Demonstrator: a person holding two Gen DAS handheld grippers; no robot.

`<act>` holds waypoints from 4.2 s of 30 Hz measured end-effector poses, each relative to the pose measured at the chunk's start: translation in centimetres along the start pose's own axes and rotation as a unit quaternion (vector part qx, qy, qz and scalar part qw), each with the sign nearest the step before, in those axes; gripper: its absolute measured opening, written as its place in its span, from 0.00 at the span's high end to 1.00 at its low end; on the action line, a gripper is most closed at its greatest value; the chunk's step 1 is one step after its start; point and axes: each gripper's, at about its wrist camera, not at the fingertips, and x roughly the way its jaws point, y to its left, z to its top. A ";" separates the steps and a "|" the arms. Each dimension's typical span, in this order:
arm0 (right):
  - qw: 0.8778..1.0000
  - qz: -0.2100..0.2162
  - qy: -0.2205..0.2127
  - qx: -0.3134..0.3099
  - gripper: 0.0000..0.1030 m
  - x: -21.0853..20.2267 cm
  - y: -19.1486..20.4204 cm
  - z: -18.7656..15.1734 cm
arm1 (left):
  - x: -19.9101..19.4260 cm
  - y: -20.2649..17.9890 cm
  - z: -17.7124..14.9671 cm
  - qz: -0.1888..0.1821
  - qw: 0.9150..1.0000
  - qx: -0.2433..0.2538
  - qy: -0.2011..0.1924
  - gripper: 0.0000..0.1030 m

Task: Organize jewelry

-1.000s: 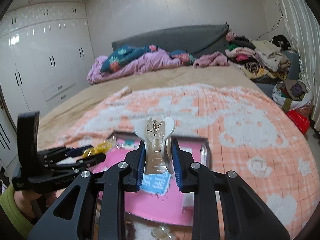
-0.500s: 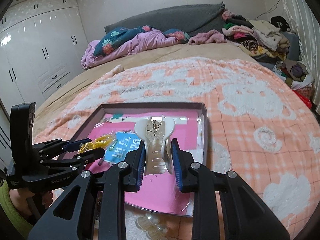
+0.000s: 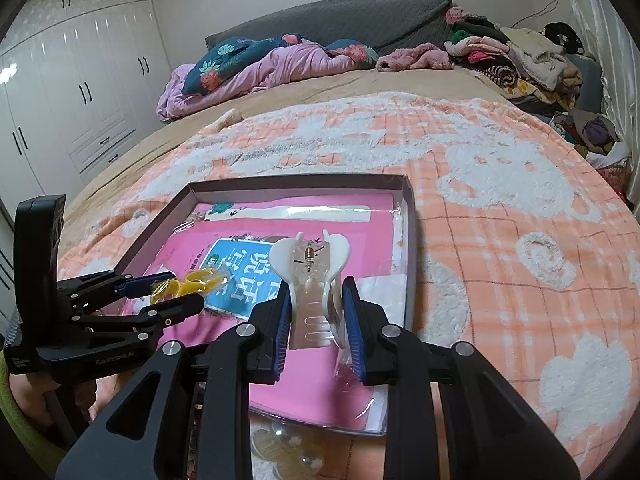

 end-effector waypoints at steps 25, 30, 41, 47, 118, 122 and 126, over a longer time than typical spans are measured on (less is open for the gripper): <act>1.000 0.007 -0.002 0.012 0.39 -0.6 0.2 0.1 | -3.0 1.1 -0.2 0.009 0.999 -0.025 -0.022 0.33; 1.000 0.008 -0.014 0.017 0.29 -1.6 0.1 0.5 | -4.2 1.3 0.0 0.014 0.999 -0.031 -0.036 0.22; 0.998 0.013 -0.049 0.024 0.19 -4.2 0.1 1.3 | -7.7 2.1 0.6 0.028 0.995 -0.055 -0.077 0.09; 0.997 0.017 -0.075 0.018 0.19 -6.6 0.6 1.8 | -9.8 2.3 0.7 0.031 0.993 -0.061 -0.094 0.09; 0.999 -0.025 -0.002 -0.026 0.19 -11.9 0.9 -6.5 | -13.5 -2.4 -6.5 -0.017 0.998 -0.001 -0.052 0.09; 0.999 -0.027 0.011 -0.025 0.19 -11.1 0.7 -7.0 | -12.0 -2.7 -7.3 -0.025 0.999 -0.008 -0.030 0.09; 0.999 -0.029 0.022 -0.028 0.19 -10.3 0.6 -7.2 | -10.3 -2.9 -8.0 -0.031 0.999 -0.012 -0.010 0.09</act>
